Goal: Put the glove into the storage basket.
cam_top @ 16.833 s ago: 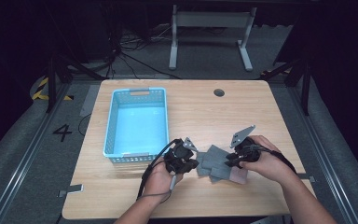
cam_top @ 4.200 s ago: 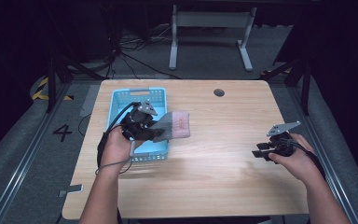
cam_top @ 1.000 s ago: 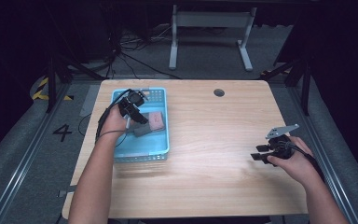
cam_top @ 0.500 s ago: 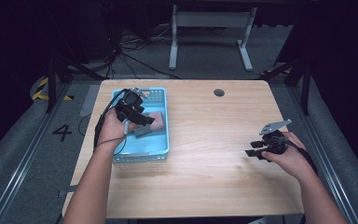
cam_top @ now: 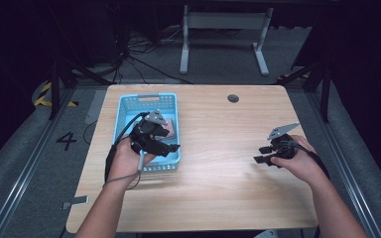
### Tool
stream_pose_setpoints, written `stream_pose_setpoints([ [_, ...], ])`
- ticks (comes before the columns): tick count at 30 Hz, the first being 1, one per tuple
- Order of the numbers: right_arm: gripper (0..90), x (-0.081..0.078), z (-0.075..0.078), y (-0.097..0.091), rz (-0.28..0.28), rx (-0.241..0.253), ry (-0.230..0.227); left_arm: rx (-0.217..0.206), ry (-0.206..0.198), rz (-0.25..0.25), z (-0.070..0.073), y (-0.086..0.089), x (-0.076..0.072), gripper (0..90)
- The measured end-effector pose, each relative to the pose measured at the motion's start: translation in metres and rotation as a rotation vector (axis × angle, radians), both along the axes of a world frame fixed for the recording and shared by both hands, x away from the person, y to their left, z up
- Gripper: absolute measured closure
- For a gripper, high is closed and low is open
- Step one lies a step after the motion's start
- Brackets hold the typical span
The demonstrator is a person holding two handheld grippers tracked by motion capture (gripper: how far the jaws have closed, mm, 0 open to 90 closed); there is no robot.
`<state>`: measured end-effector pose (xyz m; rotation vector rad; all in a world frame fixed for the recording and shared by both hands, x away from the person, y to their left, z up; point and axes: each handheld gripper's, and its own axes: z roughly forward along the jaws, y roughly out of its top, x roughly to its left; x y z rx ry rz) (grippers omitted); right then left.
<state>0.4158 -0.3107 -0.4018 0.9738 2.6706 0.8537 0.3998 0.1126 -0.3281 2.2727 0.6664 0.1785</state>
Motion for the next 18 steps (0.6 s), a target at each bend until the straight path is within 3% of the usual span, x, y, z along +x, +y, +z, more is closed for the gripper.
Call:
stream_pose_setpoints([
  [3,53.3,0.001,-0.001,0.001,0.003,-0.003,0.007,-0.002,0.042,-0.015,-0.005,-0.005,-0.01,34.9],
  [9,53.1,0.001,-0.003,-0.001,0.002,-0.003,0.011,0.01,0.06,-0.044,-0.016,-0.016,-0.024,36.1],
  [16,53.1,-0.001,-0.004,-0.003,-0.007,-0.002,0.019,0.022,0.057,-0.081,-0.032,-0.032,-0.036,38.4],
  [18,53.1,-0.001,-0.004,-0.004,-0.006,-0.002,0.017,0.029,0.04,-0.077,-0.037,-0.036,-0.039,38.4],
])
